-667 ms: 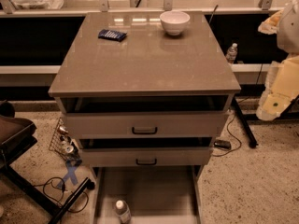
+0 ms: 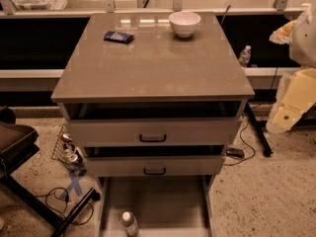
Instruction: Pick blue plastic bottle from top drawer and place on counter
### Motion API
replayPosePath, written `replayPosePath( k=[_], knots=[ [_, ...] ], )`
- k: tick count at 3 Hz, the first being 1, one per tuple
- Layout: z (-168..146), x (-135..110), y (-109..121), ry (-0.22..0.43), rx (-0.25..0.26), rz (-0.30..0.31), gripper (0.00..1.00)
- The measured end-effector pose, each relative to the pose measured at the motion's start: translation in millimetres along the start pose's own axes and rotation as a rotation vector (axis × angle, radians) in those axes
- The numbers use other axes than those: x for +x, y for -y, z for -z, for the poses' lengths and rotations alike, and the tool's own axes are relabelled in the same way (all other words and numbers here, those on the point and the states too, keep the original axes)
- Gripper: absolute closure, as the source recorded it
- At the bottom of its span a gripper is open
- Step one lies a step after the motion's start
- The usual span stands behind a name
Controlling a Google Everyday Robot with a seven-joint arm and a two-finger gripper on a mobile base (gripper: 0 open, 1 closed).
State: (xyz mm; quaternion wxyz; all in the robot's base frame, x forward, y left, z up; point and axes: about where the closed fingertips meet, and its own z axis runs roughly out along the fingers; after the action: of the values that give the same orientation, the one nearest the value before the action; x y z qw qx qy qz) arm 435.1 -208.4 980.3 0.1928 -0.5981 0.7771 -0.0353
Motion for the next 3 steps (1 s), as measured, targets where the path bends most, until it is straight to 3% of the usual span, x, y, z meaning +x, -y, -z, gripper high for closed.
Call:
replayPosePath(
  k=[1, 2, 3],
  knots=[
    [-18.8, 1.9, -27.6, 0.088, -0.012, 0.019, 0.00],
    [-63.6, 22.3, -66.1, 0.217, -0.023, -0.001, 0.00],
    [-138.0, 47.9, -106.9, 0.368, -0.059, -0.092, 0.00]
  ],
)
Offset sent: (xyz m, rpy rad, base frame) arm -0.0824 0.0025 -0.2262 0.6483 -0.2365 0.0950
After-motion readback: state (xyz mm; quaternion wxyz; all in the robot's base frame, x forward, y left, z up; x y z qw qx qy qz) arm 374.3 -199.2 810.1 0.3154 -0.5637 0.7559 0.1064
